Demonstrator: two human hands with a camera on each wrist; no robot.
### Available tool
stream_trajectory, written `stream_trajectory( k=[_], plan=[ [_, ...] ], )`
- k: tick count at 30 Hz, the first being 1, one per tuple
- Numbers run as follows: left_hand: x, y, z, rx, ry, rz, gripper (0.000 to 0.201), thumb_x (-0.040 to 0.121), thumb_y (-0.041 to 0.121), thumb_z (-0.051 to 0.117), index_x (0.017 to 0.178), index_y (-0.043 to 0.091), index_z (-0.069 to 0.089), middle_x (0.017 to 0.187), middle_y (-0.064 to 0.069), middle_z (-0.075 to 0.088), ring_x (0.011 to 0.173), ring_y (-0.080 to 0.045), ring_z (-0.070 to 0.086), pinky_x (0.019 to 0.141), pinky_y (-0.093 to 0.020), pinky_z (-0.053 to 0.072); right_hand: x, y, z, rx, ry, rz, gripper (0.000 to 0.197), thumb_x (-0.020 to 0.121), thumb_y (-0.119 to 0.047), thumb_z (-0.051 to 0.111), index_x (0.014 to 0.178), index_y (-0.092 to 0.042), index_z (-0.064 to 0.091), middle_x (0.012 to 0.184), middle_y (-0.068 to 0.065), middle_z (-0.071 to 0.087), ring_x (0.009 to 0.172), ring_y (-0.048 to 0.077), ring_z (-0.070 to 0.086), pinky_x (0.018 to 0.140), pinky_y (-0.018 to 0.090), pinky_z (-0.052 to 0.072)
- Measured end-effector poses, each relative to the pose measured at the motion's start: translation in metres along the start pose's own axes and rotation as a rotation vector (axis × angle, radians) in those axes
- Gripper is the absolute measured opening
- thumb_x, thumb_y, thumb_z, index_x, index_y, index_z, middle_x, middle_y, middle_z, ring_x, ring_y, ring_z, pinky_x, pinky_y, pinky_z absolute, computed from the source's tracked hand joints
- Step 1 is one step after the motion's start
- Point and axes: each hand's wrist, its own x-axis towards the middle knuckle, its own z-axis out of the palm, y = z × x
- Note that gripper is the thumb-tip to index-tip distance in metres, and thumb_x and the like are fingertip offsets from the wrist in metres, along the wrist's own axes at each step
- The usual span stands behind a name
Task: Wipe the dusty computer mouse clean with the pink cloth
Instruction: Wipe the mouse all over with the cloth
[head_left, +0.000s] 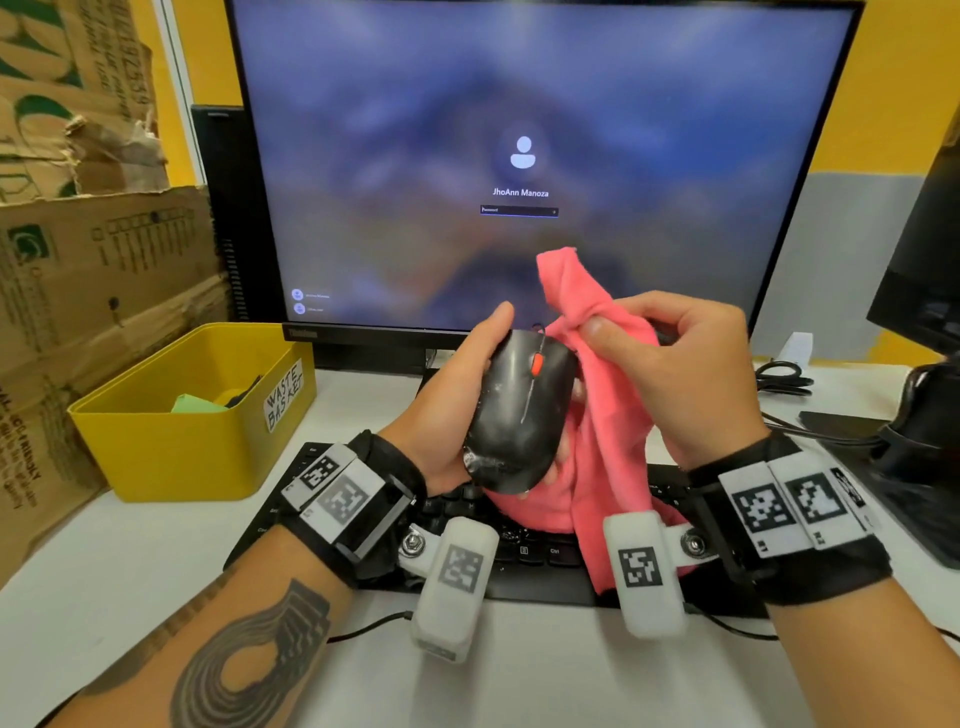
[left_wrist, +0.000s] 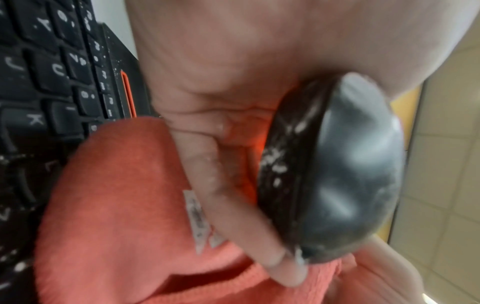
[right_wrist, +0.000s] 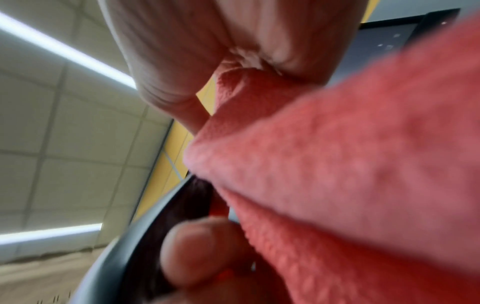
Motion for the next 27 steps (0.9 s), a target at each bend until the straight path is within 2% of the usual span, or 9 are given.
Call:
stream_trajectory(
  k=[5, 9, 13, 15, 18, 20, 22, 24, 27],
  plan=[
    [-0.002, 0.006, -0.004, 0.049, 0.059, 0.056, 0.085, 0.099, 0.057, 0.027, 0.110, -0.015, 0.070, 0.083, -0.036, 0.067, 0.057, -0.037, 0.065, 0.054, -0.034, 0.053, 0.006, -0.004, -0.007, 0.244, 0.058, 0.112, 0.017, 0.072, -0.012, 0.074, 0.088, -0.014, 0.069, 0.082, 0.013, 0.077, 0.072, 0.021, 0.069, 0.070, 0.037, 0.057],
    [-0.003, 0.008, -0.006, 0.041, 0.111, 0.067, 0.088, 0.104, 0.057, 0.022, 0.133, -0.020, 0.054, 0.072, -0.020, 0.073, 0.050, -0.032, 0.064, 0.041, -0.026, 0.048, 0.006, -0.006, -0.008, 0.328, 0.008, 0.135, 0.028, 0.083, 0.004, 0.065, 0.093, -0.021, 0.068, 0.080, 0.013, 0.074, 0.071, 0.025, 0.066, 0.071, 0.038, 0.054],
    [-0.006, 0.012, 0.003, -0.039, 0.150, 0.121, 0.087, 0.106, 0.059, 0.024, 0.146, -0.016, 0.044, 0.074, -0.014, 0.075, 0.051, -0.025, 0.064, 0.043, -0.023, 0.050, 0.006, -0.008, -0.006, 0.424, -0.035, 0.200, 0.029, 0.088, 0.011, 0.058, 0.092, -0.015, 0.071, 0.078, 0.006, 0.072, 0.070, 0.020, 0.066, 0.073, 0.032, 0.056],
    [-0.007, 0.013, 0.006, -0.073, 0.141, 0.144, 0.087, 0.105, 0.059, 0.025, 0.148, -0.015, 0.042, 0.074, -0.013, 0.075, 0.051, -0.024, 0.063, 0.044, -0.022, 0.050, 0.007, -0.006, -0.007, 0.529, -0.019, 0.311, 0.025, 0.090, 0.009, 0.057, 0.093, -0.012, 0.071, 0.084, 0.009, 0.072, 0.077, 0.024, 0.066, 0.083, 0.041, 0.055],
    [-0.010, 0.014, 0.004, -0.086, 0.134, 0.126, 0.091, 0.102, 0.066, 0.027, 0.141, -0.013, 0.053, 0.074, -0.019, 0.070, 0.053, -0.029, 0.062, 0.045, -0.024, 0.050, 0.008, -0.002, -0.008, 0.674, -0.025, 0.431, 0.023, 0.092, 0.005, 0.055, 0.097, -0.012, 0.070, 0.087, 0.014, 0.070, 0.085, 0.029, 0.066, 0.095, 0.054, 0.051],
    [-0.010, 0.013, 0.000, -0.073, 0.126, 0.101, 0.092, 0.101, 0.069, 0.028, 0.129, -0.011, 0.064, 0.073, -0.023, 0.064, 0.053, -0.030, 0.062, 0.045, -0.025, 0.051, 0.005, -0.005, -0.007, 0.752, -0.109, 0.420, 0.023, 0.094, 0.004, 0.053, 0.106, -0.011, 0.066, 0.095, 0.020, 0.066, 0.088, 0.035, 0.064, 0.091, 0.060, 0.051],
    [-0.010, 0.011, -0.001, -0.061, 0.132, 0.081, 0.091, 0.100, 0.070, 0.028, 0.119, -0.007, 0.071, 0.072, -0.024, 0.063, 0.051, -0.030, 0.063, 0.044, -0.026, 0.051, 0.002, -0.010, -0.005, 0.757, -0.199, 0.352, 0.029, 0.093, 0.009, 0.051, 0.110, -0.009, 0.065, 0.100, 0.024, 0.066, 0.083, 0.036, 0.064, 0.081, 0.054, 0.055],
    [-0.010, 0.009, -0.003, -0.057, 0.115, 0.061, 0.088, 0.100, 0.072, 0.027, 0.106, -0.002, 0.074, 0.072, -0.023, 0.066, 0.050, -0.029, 0.064, 0.044, -0.025, 0.050, 0.000, -0.013, -0.002, 0.647, -0.200, 0.262, 0.032, 0.086, 0.017, 0.051, 0.099, -0.004, 0.070, 0.095, 0.019, 0.073, 0.078, 0.031, 0.069, 0.074, 0.039, 0.059],
    [-0.011, 0.007, -0.003, -0.053, 0.099, 0.045, 0.083, 0.100, 0.071, 0.024, 0.098, -0.001, 0.067, 0.070, -0.023, 0.068, 0.049, -0.030, 0.066, 0.043, -0.024, 0.049, -0.001, -0.011, 0.002, 0.460, -0.175, 0.155, 0.035, 0.078, 0.020, 0.060, 0.074, -0.009, 0.080, 0.099, 0.009, 0.077, 0.092, 0.023, 0.073, 0.086, 0.036, 0.058]
  ],
)
